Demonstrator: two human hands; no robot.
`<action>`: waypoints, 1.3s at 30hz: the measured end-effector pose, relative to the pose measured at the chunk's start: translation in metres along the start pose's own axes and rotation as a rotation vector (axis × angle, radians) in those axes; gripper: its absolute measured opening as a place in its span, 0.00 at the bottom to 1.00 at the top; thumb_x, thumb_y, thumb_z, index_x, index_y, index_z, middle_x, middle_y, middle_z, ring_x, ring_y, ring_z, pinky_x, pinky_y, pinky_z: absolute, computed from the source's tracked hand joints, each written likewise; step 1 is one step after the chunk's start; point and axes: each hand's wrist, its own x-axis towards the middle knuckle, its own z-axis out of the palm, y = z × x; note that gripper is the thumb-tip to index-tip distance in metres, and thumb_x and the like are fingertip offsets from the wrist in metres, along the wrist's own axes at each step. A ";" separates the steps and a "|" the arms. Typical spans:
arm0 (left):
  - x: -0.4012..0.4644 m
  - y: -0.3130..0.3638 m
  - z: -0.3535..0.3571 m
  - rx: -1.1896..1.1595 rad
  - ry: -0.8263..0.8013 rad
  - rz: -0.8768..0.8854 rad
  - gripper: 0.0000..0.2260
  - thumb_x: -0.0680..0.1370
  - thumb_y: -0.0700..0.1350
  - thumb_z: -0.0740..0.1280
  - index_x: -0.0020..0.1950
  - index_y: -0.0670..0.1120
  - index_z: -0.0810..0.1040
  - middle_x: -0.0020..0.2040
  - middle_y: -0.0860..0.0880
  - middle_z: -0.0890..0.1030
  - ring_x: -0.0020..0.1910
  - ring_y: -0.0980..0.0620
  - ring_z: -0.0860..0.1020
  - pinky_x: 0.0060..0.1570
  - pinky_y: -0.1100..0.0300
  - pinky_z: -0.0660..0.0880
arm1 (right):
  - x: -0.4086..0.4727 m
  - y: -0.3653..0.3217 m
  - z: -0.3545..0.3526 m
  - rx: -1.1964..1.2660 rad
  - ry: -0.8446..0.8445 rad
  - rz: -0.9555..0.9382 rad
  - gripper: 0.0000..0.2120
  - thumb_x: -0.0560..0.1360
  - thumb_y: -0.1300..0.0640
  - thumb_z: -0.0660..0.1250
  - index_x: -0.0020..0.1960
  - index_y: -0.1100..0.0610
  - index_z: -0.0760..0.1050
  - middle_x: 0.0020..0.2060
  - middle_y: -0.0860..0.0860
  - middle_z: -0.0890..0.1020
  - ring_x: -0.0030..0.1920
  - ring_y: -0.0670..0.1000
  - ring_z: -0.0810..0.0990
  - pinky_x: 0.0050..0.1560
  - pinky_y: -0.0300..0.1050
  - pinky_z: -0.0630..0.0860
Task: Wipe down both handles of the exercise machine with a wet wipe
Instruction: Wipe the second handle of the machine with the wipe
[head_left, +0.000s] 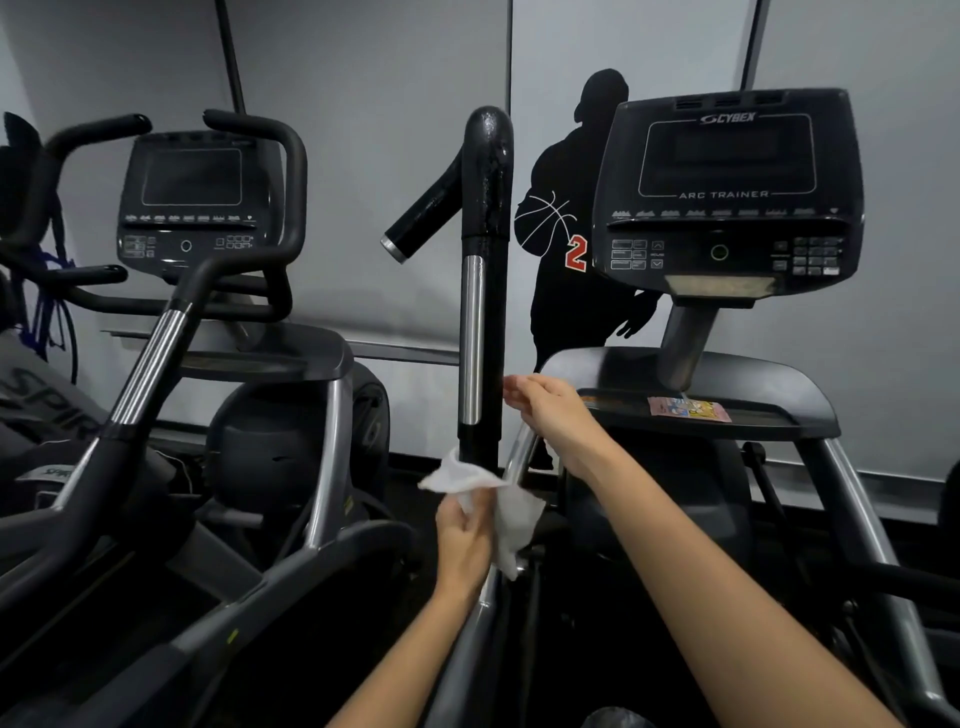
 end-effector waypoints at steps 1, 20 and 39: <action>-0.002 -0.004 -0.001 -0.011 -0.007 -0.020 0.13 0.80 0.45 0.62 0.44 0.36 0.77 0.38 0.44 0.79 0.40 0.49 0.77 0.37 0.66 0.75 | 0.000 0.001 0.003 0.044 0.028 0.008 0.16 0.82 0.58 0.53 0.64 0.62 0.74 0.55 0.52 0.79 0.58 0.47 0.76 0.62 0.39 0.69; 0.081 0.112 0.040 0.213 -0.050 0.206 0.18 0.66 0.57 0.74 0.50 0.48 0.79 0.48 0.50 0.82 0.47 0.52 0.80 0.47 0.56 0.77 | -0.024 0.066 0.024 0.401 -0.472 0.303 0.20 0.71 0.67 0.51 0.55 0.66 0.77 0.45 0.59 0.82 0.48 0.56 0.80 0.51 0.44 0.76; 0.106 0.169 0.066 0.130 -0.059 0.267 0.08 0.70 0.55 0.73 0.43 0.54 0.78 0.44 0.51 0.82 0.47 0.51 0.81 0.49 0.56 0.78 | -0.029 0.064 0.035 -0.038 -0.486 0.063 0.05 0.70 0.63 0.70 0.40 0.54 0.76 0.33 0.47 0.76 0.35 0.42 0.75 0.37 0.31 0.72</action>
